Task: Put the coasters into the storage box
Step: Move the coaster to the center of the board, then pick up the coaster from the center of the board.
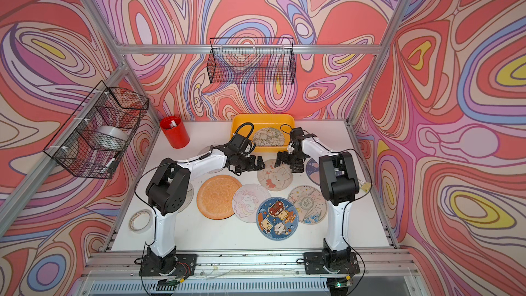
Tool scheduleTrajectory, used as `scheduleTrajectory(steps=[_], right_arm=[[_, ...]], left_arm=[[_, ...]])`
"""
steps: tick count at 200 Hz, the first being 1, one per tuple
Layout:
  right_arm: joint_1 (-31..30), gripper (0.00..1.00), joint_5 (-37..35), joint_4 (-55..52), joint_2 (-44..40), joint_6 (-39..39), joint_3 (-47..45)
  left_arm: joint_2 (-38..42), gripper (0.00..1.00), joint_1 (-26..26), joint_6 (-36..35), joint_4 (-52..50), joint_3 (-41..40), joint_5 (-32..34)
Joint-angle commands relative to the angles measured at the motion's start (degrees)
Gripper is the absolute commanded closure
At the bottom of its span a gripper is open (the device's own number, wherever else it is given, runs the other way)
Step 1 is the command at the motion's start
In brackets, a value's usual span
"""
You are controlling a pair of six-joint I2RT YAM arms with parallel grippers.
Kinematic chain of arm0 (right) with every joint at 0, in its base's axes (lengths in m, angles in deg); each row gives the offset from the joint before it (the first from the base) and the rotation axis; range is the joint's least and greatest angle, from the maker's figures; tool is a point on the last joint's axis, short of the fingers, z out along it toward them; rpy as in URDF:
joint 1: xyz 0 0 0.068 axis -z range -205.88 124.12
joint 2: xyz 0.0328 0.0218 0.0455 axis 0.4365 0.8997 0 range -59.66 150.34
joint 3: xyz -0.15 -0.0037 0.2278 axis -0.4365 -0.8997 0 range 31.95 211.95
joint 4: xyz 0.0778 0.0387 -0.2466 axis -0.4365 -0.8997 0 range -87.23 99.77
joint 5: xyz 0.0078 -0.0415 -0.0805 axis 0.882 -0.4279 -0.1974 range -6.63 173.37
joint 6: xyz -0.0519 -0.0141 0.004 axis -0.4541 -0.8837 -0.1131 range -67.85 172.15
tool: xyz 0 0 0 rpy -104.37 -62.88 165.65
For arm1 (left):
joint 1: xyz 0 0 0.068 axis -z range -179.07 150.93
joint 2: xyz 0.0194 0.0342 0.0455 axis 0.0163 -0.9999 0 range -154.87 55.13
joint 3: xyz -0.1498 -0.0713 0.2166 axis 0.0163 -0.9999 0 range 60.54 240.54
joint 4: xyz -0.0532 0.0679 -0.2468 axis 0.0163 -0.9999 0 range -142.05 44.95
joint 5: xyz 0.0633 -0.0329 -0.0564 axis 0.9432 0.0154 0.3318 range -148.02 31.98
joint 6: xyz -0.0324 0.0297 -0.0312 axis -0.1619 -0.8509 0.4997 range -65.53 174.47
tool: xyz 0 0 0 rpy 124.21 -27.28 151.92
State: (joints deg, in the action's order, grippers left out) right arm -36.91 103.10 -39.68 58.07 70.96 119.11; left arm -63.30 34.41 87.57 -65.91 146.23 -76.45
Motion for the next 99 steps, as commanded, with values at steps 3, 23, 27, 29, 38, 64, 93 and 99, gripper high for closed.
scheduleTrajectory(steps=[3, 23, 27, 29, 38, 64, 93, 99], right_arm=[[0.7, 0.04, -5.1, -4.3, -1.6, -2.6, -0.1], [1.1, 0.05, -4.4, -3.3, -3.0, -1.8, -2.3], [1.1, 0.06, -4.3, -3.4, -3.1, -1.8, -2.6], [1.1, 0.06, -4.2, -3.3, -3.1, -1.8, -2.8], [1.3, 0.07, -3.5, -2.9, -3.5, -1.7, -3.7], [1.6, 0.13, -0.9, -0.9, -4.0, -1.3, -5.7], [1.6, 0.20, 1.4, 1.1, -3.9, -0.6, -6.9], [1.6, 0.21, 1.5, 1.4, -3.9, -0.6, -7.1]], left_arm=[[-1.8, 0.00, 0.9, 1.1, -1.9, 1.9, 0.0], [-2.4, 0.00, 1.2, 1.4, -2.0, 2.4, 0.1], [-2.5, 0.00, 1.2, 1.4, -2.1, 2.6, 0.2], [-2.7, 0.00, 1.3, 1.4, -2.2, 2.7, 0.2], [-3.1, 0.01, 1.5, 1.5, -2.5, 3.0, 0.2], [-4.5, 0.08, 2.0, 1.6, -3.4, 4.4, 0.5], [-6.3, 0.17, 2.6, 1.6, -4.8, 6.6, 0.6], [-6.6, 0.18, 2.8, 1.6, -5.2, 6.9, 0.7]])
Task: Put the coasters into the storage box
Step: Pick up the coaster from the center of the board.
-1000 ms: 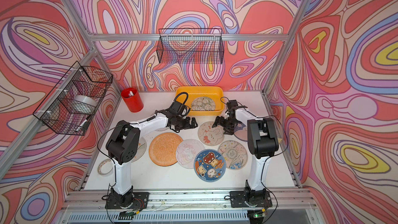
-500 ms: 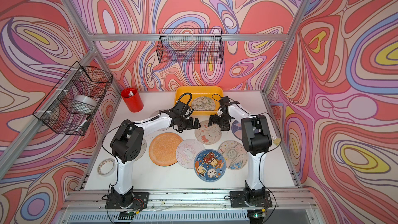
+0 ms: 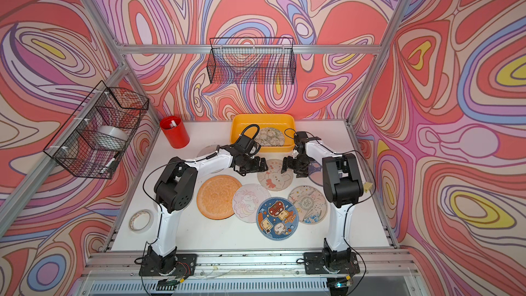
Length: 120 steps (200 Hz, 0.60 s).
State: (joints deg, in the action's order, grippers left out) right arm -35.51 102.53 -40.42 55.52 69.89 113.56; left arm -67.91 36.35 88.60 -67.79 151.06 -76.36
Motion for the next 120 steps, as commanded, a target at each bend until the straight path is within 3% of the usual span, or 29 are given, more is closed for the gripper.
scheduleTrajectory(steps=[1, 37, 120], right_arm=[[0.2, 0.21, 2.1, 2.1, -1.3, 0.5, -1.5], [0.2, 0.26, 2.6, 3.3, -1.0, 0.7, -2.8], [0.2, 0.37, 4.1, 5.0, -0.3, 1.5, -3.9]], left_arm=[[-2.0, 0.19, 0.8, 0.5, -3.5, 2.2, 0.6], [-4.0, 0.30, 1.3, 0.3, -7.5, 5.1, 1.5], [-6.9, 0.41, 1.7, -0.6, -12.2, 9.4, 1.6]])
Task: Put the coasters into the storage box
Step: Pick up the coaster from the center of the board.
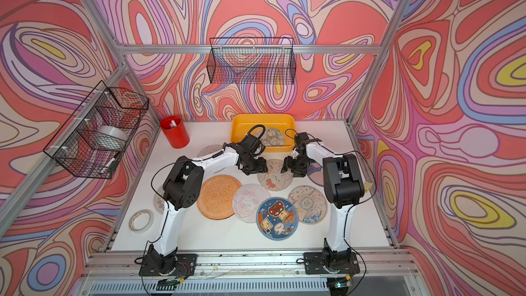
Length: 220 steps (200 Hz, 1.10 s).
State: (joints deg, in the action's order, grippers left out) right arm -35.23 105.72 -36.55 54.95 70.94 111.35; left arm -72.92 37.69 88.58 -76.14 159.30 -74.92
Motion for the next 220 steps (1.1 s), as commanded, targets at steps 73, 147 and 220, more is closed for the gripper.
scheduleTrajectory(steps=[73, 147, 220], right_arm=[[-0.1, 0.75, 1.3, 1.6, 0.4, 0.7, -1.0], [-0.1, 1.00, 5.0, -3.0, -5.3, -0.3, 2.5], [-0.1, 1.00, 11.0, -9.2, -8.4, -2.6, 16.4]], left_arm=[[-2.3, 0.41, 0.4, -1.0, -4.4, 1.9, -0.5], [4.1, 0.22, -1.7, 0.2, 1.3, -5.7, -0.5], [11.7, 0.11, -5.3, 0.9, 8.6, -15.8, -2.9]])
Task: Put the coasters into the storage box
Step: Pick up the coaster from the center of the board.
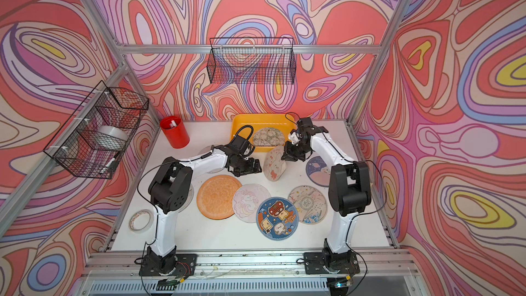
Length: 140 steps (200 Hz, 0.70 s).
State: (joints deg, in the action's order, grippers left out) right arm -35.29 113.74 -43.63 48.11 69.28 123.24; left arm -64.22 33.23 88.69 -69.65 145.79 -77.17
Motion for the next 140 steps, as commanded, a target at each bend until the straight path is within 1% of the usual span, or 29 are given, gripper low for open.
scheduleTrajectory(steps=[1, 38, 80, 140], right_arm=[[0.0, 1.00, 3.0, -2.2, -1.5, -0.9, 4.8], [0.0, 1.00, 4.4, -1.0, 0.7, 2.2, 13.0], [-0.1, 1.00, 4.4, 4.3, 4.0, 6.5, 19.9], [-1.7, 1.00, 3.5, 7.6, 14.3, 8.3, 30.7]], left_arm=[[3.1, 0.11, -0.9, 0.7, 2.2, -2.4, -0.6], [5.0, 0.09, -2.0, -0.1, 3.2, -4.1, -1.0], [6.7, 0.07, -3.2, -1.3, 2.8, -5.4, -1.5], [9.9, 0.05, -5.2, -2.8, 2.9, -8.6, -1.7]])
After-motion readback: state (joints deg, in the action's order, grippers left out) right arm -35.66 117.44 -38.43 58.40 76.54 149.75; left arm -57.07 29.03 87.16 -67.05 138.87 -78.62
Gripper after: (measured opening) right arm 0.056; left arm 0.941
